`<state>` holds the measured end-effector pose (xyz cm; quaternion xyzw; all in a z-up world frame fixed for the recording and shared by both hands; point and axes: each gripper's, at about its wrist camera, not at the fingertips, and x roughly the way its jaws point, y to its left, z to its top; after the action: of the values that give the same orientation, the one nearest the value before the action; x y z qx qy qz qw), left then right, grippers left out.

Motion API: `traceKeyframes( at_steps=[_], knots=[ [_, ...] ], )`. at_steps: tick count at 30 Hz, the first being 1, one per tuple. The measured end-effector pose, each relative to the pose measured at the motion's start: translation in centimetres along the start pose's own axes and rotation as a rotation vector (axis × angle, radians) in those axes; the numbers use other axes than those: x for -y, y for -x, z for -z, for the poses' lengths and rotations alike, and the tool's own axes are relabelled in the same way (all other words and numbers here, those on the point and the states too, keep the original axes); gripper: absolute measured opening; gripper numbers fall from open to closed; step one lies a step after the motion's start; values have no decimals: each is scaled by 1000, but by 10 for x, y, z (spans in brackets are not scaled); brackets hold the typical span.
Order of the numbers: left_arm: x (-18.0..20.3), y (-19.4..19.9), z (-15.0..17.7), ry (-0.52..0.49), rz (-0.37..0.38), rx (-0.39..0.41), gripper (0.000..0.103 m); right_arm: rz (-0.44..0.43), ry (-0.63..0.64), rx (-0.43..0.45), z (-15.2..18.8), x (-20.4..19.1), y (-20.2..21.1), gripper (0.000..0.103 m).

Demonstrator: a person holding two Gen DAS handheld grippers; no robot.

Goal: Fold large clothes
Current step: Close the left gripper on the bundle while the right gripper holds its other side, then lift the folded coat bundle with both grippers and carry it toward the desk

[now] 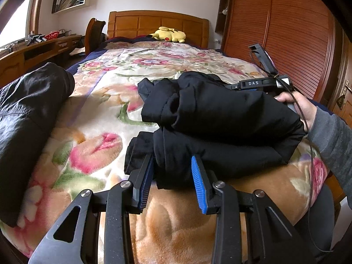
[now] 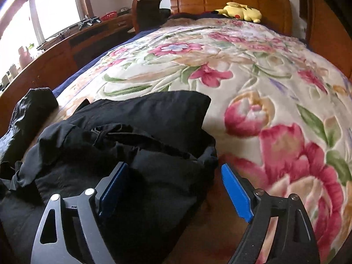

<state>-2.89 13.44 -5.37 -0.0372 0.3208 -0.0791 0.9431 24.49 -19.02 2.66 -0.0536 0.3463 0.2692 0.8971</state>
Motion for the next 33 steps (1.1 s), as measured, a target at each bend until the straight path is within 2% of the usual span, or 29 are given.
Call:
traceKeyframes(
  at_steps=[11,22,23,25,28,30,33],
  knots=[
    [-2,-1,-1,13,7,0,36,-79,-76,-62,8,6,-10,87],
    [-4,-1,1,20,8,0,36,-112,-106,-68,8,8,-22,84],
    [-4,-2,0,20,9,-1,34,-118,-107,-68,8,9,-22,82],
    [-3,-1,0,22,31,-2,23,-134,-106,-68,8,8,-21,76],
    [-2,1,-1,17,24,9,12,-141,-96,-61,9,9,-18,61],
    [-3,3,-2,28,32,20,9,-146,-99,-49,9,12,-12,42],
    [-1,7,-3,23,26,39,7,-131,-77,-17,8,11,0,30]
  ],
)
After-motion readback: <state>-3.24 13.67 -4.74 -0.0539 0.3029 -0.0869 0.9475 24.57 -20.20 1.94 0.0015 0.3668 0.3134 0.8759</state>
